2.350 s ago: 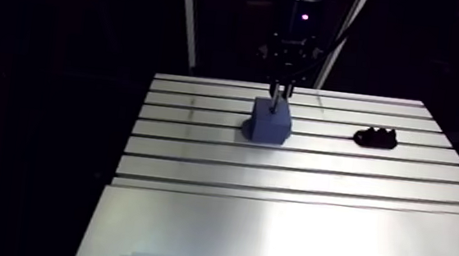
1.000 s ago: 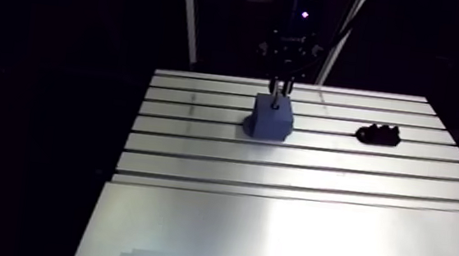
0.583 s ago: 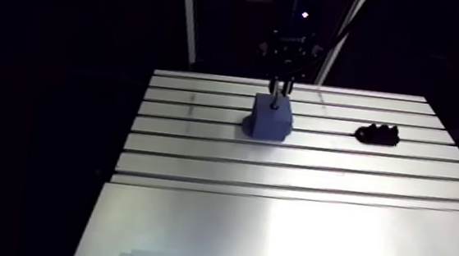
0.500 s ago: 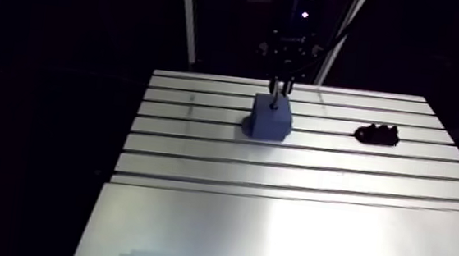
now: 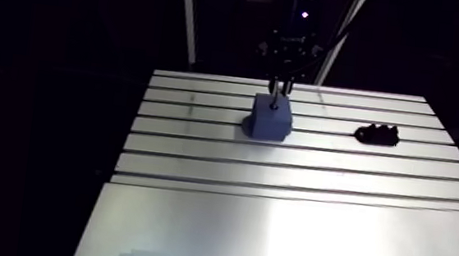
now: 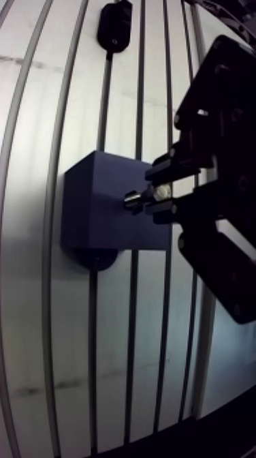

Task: Pick up the M10 bolt and insert it into the hex recess until seated.

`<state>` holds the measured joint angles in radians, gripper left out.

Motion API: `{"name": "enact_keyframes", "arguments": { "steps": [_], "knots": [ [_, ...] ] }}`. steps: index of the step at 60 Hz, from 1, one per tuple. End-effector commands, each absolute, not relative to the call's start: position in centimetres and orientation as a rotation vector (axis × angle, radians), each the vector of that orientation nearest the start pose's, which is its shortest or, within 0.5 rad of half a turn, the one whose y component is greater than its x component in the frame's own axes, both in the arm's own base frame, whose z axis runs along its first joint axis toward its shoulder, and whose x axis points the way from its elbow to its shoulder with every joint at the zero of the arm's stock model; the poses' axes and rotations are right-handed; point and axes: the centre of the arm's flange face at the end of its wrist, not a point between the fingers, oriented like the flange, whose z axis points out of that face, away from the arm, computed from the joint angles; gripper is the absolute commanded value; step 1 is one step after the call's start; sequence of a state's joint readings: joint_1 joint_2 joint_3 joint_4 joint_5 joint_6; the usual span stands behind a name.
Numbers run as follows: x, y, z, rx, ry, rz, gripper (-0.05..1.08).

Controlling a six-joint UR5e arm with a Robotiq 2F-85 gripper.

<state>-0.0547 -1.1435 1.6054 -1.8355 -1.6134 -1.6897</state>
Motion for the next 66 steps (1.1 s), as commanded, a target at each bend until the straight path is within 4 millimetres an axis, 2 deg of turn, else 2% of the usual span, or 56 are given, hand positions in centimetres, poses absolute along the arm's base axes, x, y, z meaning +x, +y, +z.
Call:
{"name": "enact_keyframes", "arguments": {
  "steps": [1, 66],
  "knots": [
    [-61.14, -9.64, 25.73, -0.102, 2.938, 0.037, 0.81],
    [-60.87, -9.49, 25.06, -0.101, 2.927, 0.046, 0.81]
  ]
}}
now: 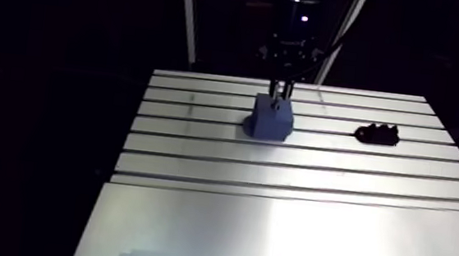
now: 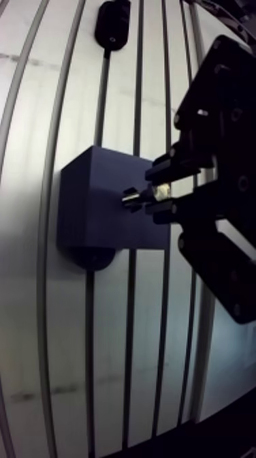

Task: Pick up the M10 bolt and insert it into the hex recess until seated.

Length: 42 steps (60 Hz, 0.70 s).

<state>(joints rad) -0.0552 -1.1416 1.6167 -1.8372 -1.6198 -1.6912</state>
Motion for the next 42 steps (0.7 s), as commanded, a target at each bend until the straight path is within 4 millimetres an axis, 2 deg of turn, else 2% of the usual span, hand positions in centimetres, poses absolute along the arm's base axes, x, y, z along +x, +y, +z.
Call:
{"name": "enact_keyframes", "arguments": {
  "steps": [1, 26, 33, 34, 35, 36, 37, 38, 39, 40, 41, 42],
  "knots": [
    [-60.83, -9.49, 25.00, -0.099, 2.925, 0.046, 0.81],
    [-60.90, -9.39, 24.89, -0.099, 2.930, 0.046, 0.81],
    [-60.90, -9.39, 24.89, -0.101, 2.930, 0.046, 0.76],
    [-60.91, -9.39, 24.81, -0.099, 2.928, 0.046, 0.71],
    [-60.91, -9.39, 24.81, -0.099, 2.928, 0.046, 0.71],
    [-60.97, -9.39, 24.70, -0.099, 2.927, 0.046, 0.63],
    [-60.97, -9.39, 24.70, -0.099, 2.927, 0.046, 0.63],
    [-61.01, -9.31, 24.61, -0.099, 2.925, 0.045, 0.51],
    [-61.01, -9.31, 24.61, -0.099, 2.925, 0.045, 0.51],
    [-61.01, -9.28, 24.59, -0.101, 2.925, 0.047, 0.32],
    [-61.01, -9.28, 24.59, -0.101, 2.925, 0.047, 0.32],
    [-61.03, -9.36, 24.56, -0.101, 2.924, 0.047, 0.13]
  ]
}}
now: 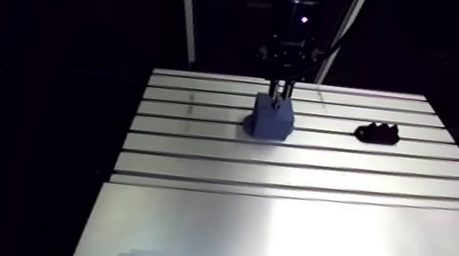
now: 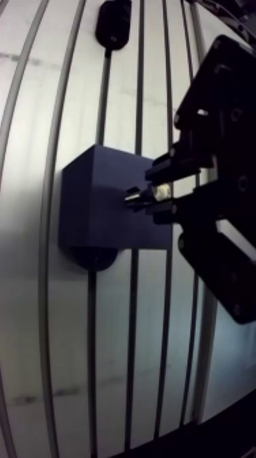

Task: Pick up the M10 bolt and insert it into the hex recess until seated.

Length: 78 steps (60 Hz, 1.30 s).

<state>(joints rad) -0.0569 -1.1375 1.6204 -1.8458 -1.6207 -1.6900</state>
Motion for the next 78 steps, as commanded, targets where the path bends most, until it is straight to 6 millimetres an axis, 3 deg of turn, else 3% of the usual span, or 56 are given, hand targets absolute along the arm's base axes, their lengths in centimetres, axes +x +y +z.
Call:
{"name": "enact_keyframes", "arguments": {
  "steps": [1, 2, 4, 37, 52, 53, 54, 55, 56, 58, 61, 62, 63, 64, 78],
  "knots": [
    [-61.0, -9.4, 24.6, -0.101, 2.924, 0.047, 0.13],
    [-61.1, -9.3, 24.6, -0.103, 2.925, 0.047, 0.03],
    [-61.1, -9.3, 24.6, -0.107, 2.926, 0.047, 0.01],
    [-61.3, -8.9, 25.1, -0.103, 2.937, 0.040, 0.01],
    [-61.3, -9.4, 28.3, -0.106, 2.989, 0.037, 0.03],
    [-61.2, -9.4, 28.6, -0.106, 2.992, 0.038, 0.12],
    [-61.2, -9.4, 28.6, -0.106, 2.992, 0.038, 0.12],
    [-61.1, -9.5, 28.6, -0.108, 2.990, 0.038, 0.28],
    [-61.1, -9.5, 28.6, -0.108, 2.990, 0.038, 0.28],
    [-60.9, -9.5, 28.3, -0.111, 2.983, 0.037, 0.58],
    [-60.8, -9.5, 28.1, -0.111, 2.980, 0.035, 0.67],
    [-60.8, -9.4, 28.0, -0.111, 2.979, 0.034, 0.79],
    [-60.8, -9.4, 28.0, -0.111, 2.979, 0.034, 0.79],
    [-60.8, -9.4, 27.9, -0.111, 2.981, 0.034, 0.89],
    [-60.1, -9.2, 26.6, -0.106, 2.957, 0.018, 1.04]
  ]
}}
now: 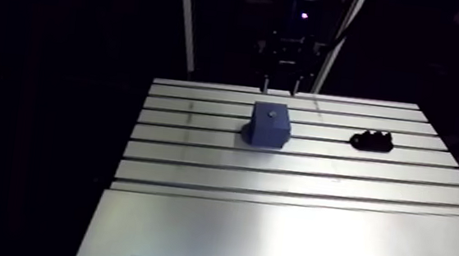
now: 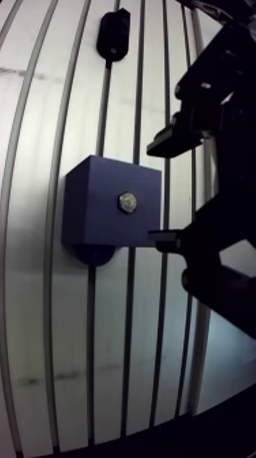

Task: Pick up the M10 bolt and insert it into the hex recess until seated.

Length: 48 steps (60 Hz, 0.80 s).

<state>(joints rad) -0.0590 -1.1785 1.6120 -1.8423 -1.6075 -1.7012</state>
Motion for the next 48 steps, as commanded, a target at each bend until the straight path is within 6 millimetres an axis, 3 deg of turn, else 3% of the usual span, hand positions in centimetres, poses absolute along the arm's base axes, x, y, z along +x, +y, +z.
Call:
{"name": "enact_keyframes", "arguments": {
  "steps": [1, 48],
  "knots": [
    [-60.0, -9.2, 26.4, -0.105, 2.957, 0.018, 1.05],
    [-60.2, -9.3, 25.3, -0.104, 3.010, -0.002, 1.08]
  ]
}}
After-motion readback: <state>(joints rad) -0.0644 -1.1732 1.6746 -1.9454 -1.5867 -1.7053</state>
